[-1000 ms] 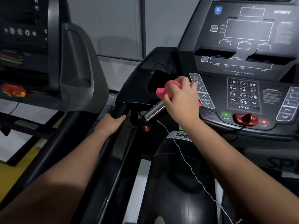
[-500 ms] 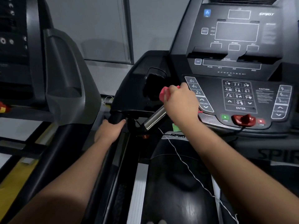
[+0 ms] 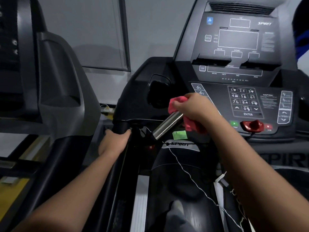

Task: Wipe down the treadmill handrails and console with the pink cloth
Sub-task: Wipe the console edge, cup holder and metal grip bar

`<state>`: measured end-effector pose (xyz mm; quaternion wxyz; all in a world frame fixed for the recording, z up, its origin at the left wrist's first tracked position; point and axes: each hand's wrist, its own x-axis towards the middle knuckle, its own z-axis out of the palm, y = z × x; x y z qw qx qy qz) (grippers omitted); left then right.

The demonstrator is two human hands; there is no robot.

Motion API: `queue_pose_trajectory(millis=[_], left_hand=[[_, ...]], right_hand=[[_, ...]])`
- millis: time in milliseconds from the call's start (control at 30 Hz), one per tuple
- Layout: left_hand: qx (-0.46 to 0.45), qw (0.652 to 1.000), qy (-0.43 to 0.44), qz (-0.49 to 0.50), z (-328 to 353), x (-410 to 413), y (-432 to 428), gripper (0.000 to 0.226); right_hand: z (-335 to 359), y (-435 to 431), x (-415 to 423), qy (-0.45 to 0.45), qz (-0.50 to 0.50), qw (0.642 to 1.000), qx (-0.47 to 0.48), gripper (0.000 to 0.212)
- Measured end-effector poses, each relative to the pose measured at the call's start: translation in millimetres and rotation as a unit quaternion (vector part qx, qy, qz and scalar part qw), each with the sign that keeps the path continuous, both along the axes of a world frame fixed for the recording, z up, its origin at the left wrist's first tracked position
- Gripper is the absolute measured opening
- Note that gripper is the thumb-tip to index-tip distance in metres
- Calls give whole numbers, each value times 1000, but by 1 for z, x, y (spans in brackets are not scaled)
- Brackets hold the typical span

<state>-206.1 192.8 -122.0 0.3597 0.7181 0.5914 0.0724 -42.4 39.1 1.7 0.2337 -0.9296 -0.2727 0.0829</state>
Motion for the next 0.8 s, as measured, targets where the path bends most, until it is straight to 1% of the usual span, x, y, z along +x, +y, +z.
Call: queue_pose_trajectory(millis=[33, 67, 100, 133, 167, 200, 233, 300, 333, 367, 400, 467, 500, 533, 600, 633, 667, 700, 767, 800], left_hand=[[1, 1000, 1, 1, 1, 0, 0, 71], [1, 1000, 2, 2, 2, 1, 1, 71], [1, 1000, 4, 2, 3, 1, 1, 72], [0, 1000, 4, 1, 3, 1, 1, 72], [-2, 1000, 3, 0, 2, 0, 0, 72], [-3, 1000, 1, -1, 1, -1, 1, 72], [-5, 1000, -2, -4, 0, -1, 2, 72], [-9, 1000, -5, -9, -2, -2, 2, 73], [-9, 1000, -6, -8, -2, -2, 2, 73], [-8, 1000, -4, -6, -2, -2, 2, 74], [-7, 1000, -2, -5, -2, -1, 1, 74], [-5, 1000, -1, -2, 0, -1, -1, 76], [-4, 1000, -2, 0, 1, -1, -1, 76], [-3, 1000, -3, 1, 1, -1, -1, 76], [-2, 1000, -1, 0, 3, -1, -1, 76], [-1, 1000, 1, -1, 3, -1, -1, 75], [-1, 1000, 3, -2, 4, -2, -1, 75], [-2, 1000, 4, -3, 4, -2, -1, 75], [0, 1000, 5, -3, 5, -2, -2, 75], [1, 1000, 5, -1, 6, -2, -2, 75]], right_hand=[[5, 7, 1, -22, 9, 998, -57, 28], [7, 13, 1, -62, 20, 993, -99, 29], [5, 16, 0, -109, 33, 986, -122, 31], [0, 17, -1, -159, 52, 979, -119, 33], [-6, 16, -2, -207, 76, 971, -90, 35], [-13, 11, -3, -246, 102, 963, -39, 36], [-20, 5, -3, -273, 131, 953, 21, 38], [-35, -12, -2, -297, 177, 931, 116, 38], [-44, -21, -1, -300, 191, 923, 149, 34], [-52, -30, 0, -277, 206, 921, 179, 28], [-57, -38, -2, -229, 211, 928, 204, 23], [-59, -49, -7, -95, 202, 946, 236, 26], [-57, -49, -10, -58, 192, 950, 238, 30], [-52, -46, -12, -55, 175, 955, 235, 32], [-38, -31, -15, -84, 124, 965, 216, 27], [-29, -22, -14, -102, 99, 973, 180, 21], [-20, -13, -13, -123, 78, 982, 123, 18], [-12, -4, -10, -147, 63, 985, 58, 19], [-3, 11, -6, -190, 66, 978, -61, 24], [-1, 17, -6, -211, 78, 969, -101, 26]])
